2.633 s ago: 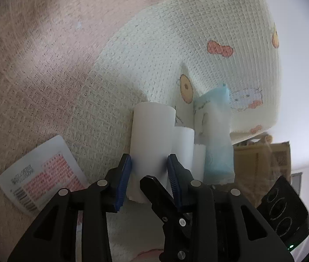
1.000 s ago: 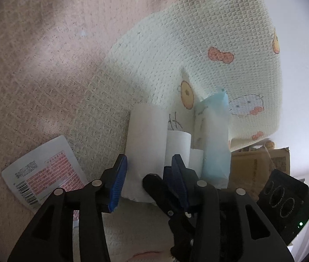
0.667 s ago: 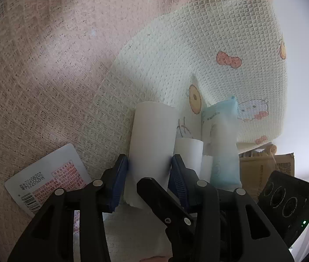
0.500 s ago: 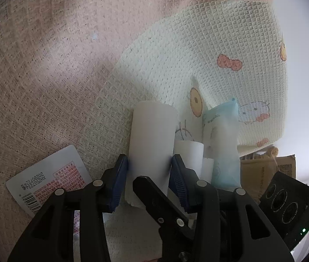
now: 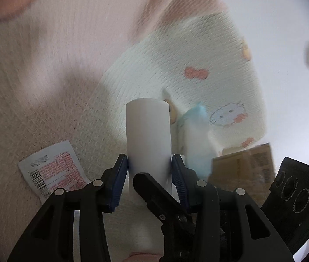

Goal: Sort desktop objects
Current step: 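Close the right tool on a white paper roll, then lift the white paper roll with the right tool and carry it to the cardboard box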

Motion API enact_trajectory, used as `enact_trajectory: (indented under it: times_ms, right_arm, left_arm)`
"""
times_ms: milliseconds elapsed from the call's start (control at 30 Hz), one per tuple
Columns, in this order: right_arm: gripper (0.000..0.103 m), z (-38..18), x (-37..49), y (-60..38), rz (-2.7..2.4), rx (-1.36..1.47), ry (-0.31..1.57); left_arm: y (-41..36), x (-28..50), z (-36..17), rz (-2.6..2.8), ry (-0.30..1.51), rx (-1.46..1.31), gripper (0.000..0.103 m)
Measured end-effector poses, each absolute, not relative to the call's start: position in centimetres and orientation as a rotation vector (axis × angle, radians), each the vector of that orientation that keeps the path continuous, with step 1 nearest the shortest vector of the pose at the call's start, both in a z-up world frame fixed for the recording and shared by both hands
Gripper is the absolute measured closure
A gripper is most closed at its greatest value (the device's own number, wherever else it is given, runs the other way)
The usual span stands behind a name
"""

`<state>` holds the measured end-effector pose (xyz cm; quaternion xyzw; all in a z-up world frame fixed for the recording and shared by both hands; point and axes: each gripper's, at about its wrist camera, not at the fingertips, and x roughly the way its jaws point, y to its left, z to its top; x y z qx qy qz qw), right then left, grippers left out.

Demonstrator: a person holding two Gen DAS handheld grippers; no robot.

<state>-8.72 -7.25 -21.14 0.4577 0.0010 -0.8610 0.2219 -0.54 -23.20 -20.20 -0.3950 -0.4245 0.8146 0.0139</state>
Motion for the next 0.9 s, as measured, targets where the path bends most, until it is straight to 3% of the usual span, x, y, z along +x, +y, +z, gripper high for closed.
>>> enact_trajectory:
  times_ms: [900]
  right_arm:
    - [0.062,-7.5,-4.8,-4.7,-2.445,0.977,0.092]
  left_arm:
    - [-17.1,0.9,-4.2,2.804,-0.819,-0.969,0.058]
